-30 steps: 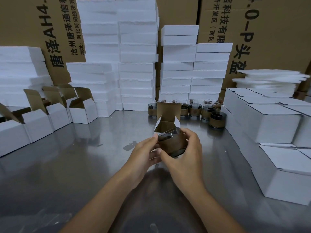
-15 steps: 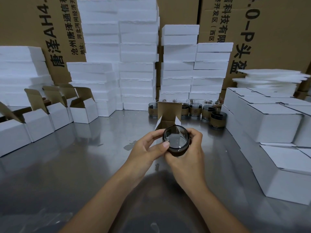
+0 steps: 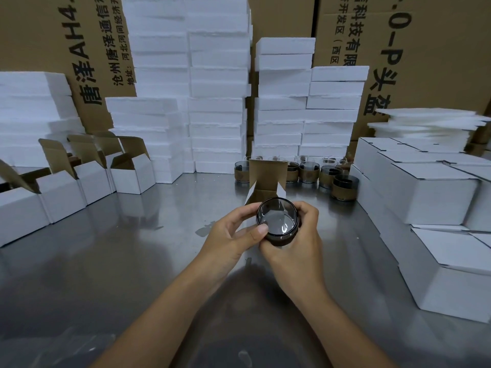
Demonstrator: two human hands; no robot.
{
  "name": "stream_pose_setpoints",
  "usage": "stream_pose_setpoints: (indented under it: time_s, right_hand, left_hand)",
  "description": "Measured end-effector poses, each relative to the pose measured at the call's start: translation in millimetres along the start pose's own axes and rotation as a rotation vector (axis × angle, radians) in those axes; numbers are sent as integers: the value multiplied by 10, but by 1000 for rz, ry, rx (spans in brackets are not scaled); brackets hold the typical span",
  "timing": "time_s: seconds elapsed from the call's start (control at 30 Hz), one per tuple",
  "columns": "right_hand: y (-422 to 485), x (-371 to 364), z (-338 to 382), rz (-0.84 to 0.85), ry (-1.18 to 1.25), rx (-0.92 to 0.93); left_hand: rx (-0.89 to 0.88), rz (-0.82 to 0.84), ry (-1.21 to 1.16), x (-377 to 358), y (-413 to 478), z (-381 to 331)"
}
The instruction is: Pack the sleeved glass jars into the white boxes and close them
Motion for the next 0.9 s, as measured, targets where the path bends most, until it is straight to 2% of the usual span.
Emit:
stream_pose_setpoints:
  time_s: [0.23,0.5,0.73,0.9]
  right_hand:
    - [-10,-32,-36,55,40,-56]
    - [-10,-29,-25,29,155,-161]
    - [33,-34,-77,2,301,-316]
    - [55,-28,-176,-5,381,-510]
  left_hand:
    - [11,3,34,16,9,28]
    - [98,23,0,-12,38,50]
    - [101,23,15,-10,32,24]
    - [72,63,52,-38,7,4]
Point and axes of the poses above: each hand's wrist, its own y-axis towards the middle knuckle, its own x-axis out of the back of the hand, z = x × y, the point moved 5 cm from there along y, towards the middle knuckle, and after that the axes turned 7 degrees about y, right-handed, at the moved point
